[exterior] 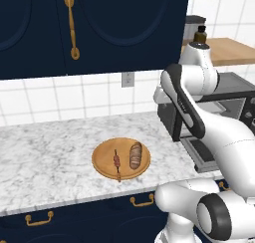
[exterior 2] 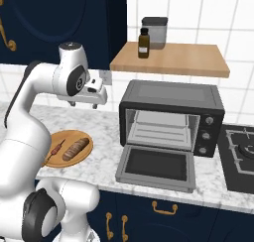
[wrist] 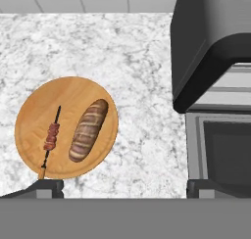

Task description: Pick up the kebab skewer and baguette bread, and place them inside the toaster oven. Close the toaster oven door and start by setting the timer.

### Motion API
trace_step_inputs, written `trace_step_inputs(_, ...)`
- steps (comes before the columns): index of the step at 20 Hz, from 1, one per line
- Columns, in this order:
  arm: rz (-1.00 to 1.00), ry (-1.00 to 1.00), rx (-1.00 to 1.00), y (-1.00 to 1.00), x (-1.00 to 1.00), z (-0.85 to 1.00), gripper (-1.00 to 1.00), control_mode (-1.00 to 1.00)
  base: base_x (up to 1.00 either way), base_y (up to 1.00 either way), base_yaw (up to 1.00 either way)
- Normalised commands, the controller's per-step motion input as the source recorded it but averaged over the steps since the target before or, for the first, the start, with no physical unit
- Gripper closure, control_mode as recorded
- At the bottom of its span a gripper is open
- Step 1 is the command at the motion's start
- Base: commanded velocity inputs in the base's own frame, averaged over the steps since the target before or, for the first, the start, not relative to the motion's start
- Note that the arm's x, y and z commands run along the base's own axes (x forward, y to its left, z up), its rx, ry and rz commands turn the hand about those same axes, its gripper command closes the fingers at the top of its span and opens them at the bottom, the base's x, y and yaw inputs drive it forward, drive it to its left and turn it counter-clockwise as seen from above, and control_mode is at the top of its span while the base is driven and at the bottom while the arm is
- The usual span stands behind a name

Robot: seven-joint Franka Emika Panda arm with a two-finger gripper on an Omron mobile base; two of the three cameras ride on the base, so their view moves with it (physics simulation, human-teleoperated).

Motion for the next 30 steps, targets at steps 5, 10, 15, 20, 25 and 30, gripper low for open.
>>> trace_step_inputs(5,0.0,0.0,0.0,0.0,0.0,0.0,-1.0,-1.0,0.0,0.0,0.0)
trace_step_inputs(10,0.01,-0.03,0.05,-0.31,-0.23,0.0,-1.0,-1.0,0.0,0.0,0.0)
trace_step_inputs(15,0.04,-0.1,0.07,-0.77,-0.54,0.0,-1.0,-1.0,0.0,0.0,0.0)
trace_step_inputs(20,0.19,-0.29,0.0,-0.66,-0.44,-0.09,-1.0,-1.0,0.0,0.0,0.0)
trace_step_inputs(25,0.27,-0.44,0.0,-0.61,-0.22,-0.24,-1.0,-1.0,0.0,0.0,0.0)
trace_step_inputs(30,0.16,-0.32,0.01,-0.43,-0.03,-0.25,-1.0,-1.0,0.0,0.0,0.0)
